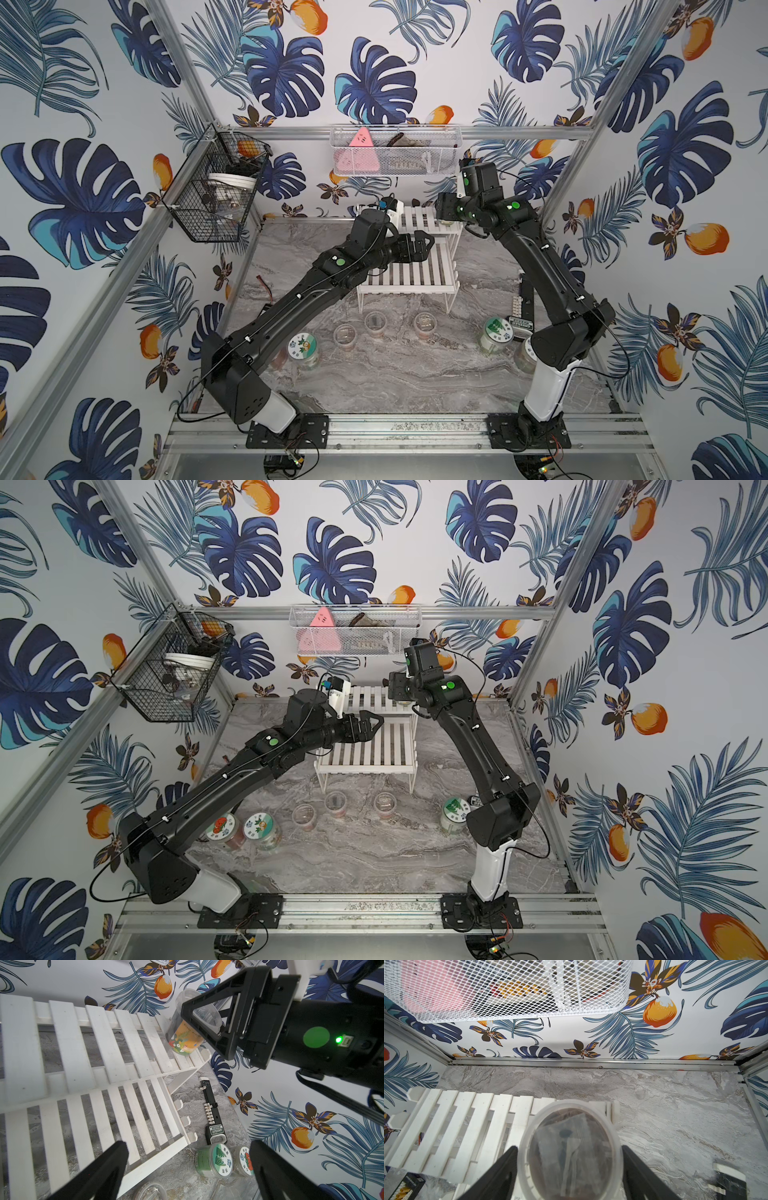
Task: Place the seed container on the shelf
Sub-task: Place the seed jar on the shelf.
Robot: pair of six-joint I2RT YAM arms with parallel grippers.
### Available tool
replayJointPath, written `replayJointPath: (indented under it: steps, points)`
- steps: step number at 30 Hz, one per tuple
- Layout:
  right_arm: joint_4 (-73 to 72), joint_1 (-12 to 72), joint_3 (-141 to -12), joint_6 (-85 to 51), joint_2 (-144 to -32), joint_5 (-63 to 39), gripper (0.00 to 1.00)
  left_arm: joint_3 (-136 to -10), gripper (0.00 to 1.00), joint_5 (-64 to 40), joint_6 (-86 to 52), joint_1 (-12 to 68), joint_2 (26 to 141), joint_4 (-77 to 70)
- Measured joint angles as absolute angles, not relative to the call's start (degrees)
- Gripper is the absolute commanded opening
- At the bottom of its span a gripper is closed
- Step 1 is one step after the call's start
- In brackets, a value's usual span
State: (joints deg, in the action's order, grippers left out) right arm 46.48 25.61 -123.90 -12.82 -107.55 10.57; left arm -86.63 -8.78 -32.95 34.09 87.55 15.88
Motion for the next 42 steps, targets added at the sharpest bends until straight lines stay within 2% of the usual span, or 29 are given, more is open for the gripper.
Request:
replayJointPath:
  steps: [15,23,29,33,42]
  points:
    - [46.92,25.54,-123.76,-12.78,-107.26,11.22,0.8,-86.63,0.99,-9.04,-33.08,34.09,87.53,15.86]
    - [47.42,25.45,-124.16,-12.75,-106.61,11.07,0.88,-86.59,0.99,-9.67,-33.06,34.09,87.42,15.88]
    - [47.72,25.32,-123.37,-12.14,-102.69,8.47,0.9,-84.82,0.99,-11.2,-31.55,34.09,85.62,15.31]
    - [47.62,25.21,-118.26,-11.22,-97.14,5.37,0.91,-81.45,0.99,-12.14,-29.82,34.09,82.81,14.61]
    - [46.48,25.21,-96.75,-9.17,-79.07,-1.65,0.91,-70.83,0.99,-15.4,-26.44,34.09,75.18,12.36]
